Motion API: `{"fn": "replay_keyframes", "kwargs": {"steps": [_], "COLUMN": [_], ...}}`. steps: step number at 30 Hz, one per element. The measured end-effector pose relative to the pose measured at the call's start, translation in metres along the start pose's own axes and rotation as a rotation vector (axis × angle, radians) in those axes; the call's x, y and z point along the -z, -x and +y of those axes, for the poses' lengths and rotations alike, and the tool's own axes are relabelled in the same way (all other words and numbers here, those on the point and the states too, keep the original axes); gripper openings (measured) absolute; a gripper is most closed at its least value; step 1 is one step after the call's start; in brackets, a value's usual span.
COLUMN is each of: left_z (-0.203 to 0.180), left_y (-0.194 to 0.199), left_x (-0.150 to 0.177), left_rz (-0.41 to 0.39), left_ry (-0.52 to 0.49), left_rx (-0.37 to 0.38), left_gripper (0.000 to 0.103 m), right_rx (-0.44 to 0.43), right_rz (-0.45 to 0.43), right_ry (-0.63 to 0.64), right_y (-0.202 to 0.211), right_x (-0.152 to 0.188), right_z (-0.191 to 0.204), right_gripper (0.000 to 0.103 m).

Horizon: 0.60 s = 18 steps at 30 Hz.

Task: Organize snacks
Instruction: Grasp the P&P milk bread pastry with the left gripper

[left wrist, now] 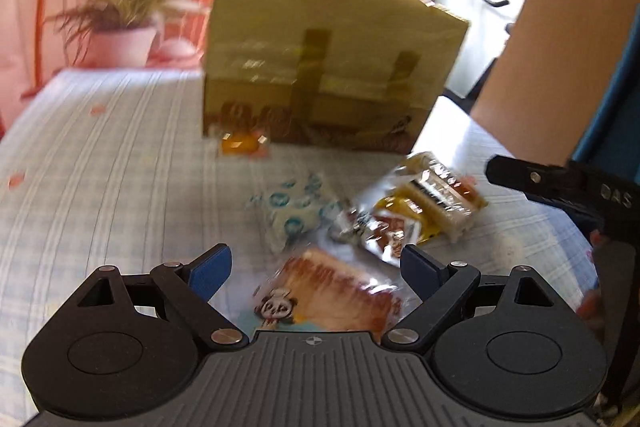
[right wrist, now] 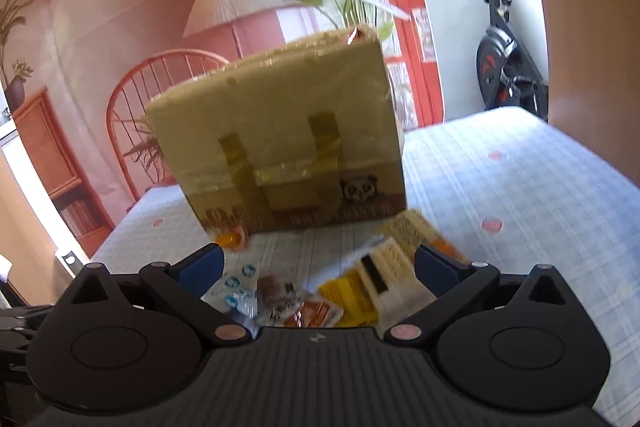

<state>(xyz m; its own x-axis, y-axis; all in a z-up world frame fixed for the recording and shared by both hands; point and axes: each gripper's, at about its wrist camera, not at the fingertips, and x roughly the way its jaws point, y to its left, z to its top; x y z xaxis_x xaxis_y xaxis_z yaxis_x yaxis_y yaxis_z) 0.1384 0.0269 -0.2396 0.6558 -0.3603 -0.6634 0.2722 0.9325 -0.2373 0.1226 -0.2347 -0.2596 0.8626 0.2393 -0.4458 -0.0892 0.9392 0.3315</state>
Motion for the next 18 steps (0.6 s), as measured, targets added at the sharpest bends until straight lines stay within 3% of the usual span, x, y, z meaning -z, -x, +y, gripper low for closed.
{"fn": "replay_keyframes", "kwargs": {"steps": [5, 10, 18], "left_z": [0.007, -0.018, -0.028], "left_y": [-0.011, -0.01, -0.02], "left_x": [0.012, 0.018, 0.023], "left_rz": [0.052, 0.047, 0.077], "left_ry": [0.049, -0.072, -0.153], "left_rx": [0.015, 0.033, -0.035], "left_gripper": [0.093, 0.093, 0.093], "right_rx": [0.013, -0.01, -0.002], "right_rz": [0.023, 0.055, 0.054], "right_ry": [0.01, 0.01, -0.004], "right_y": [-0.009, -0.016, -0.017], "right_x": [0.014, 0.019, 0.02], "right_z": [0.004, 0.004, 0.002], "right_gripper": [0.103, 0.103, 0.103]}}
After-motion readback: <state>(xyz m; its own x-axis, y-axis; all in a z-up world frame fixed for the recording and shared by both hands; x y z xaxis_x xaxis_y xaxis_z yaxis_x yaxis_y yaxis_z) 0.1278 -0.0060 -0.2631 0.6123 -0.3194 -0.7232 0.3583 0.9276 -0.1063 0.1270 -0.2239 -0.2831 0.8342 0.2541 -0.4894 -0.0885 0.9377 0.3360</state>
